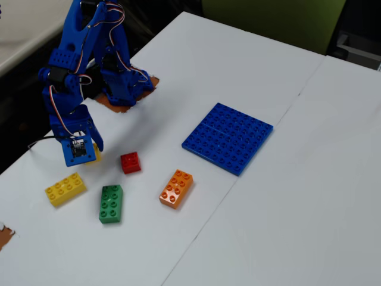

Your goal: Pick up the 2x2 yellow block and go up the 8x8 blue block.

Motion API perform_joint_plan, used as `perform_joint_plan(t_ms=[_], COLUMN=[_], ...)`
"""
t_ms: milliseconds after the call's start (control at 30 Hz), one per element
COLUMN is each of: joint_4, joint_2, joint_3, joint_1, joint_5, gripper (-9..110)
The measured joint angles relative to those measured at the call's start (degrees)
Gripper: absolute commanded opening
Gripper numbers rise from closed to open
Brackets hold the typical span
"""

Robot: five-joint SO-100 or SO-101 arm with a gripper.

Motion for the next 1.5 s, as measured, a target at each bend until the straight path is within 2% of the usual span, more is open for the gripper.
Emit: perform_joint_plan(t_ms=[500,967,1233,1367,1500], joint_4=[-3.0,-4.1,-4.3,-0.4,9.0], joint_2=[-1.1,-0.4,4.8,7.6,8.6], joint_3=[2.2,4.0,4.9,4.4,-2.8], joint_1=[0.0,-0.6,-3.7,-6.3,-11.0], joint_5=[0.0,0.0,0.0,1.1,6.1], gripper=[20,0,0,0,0])
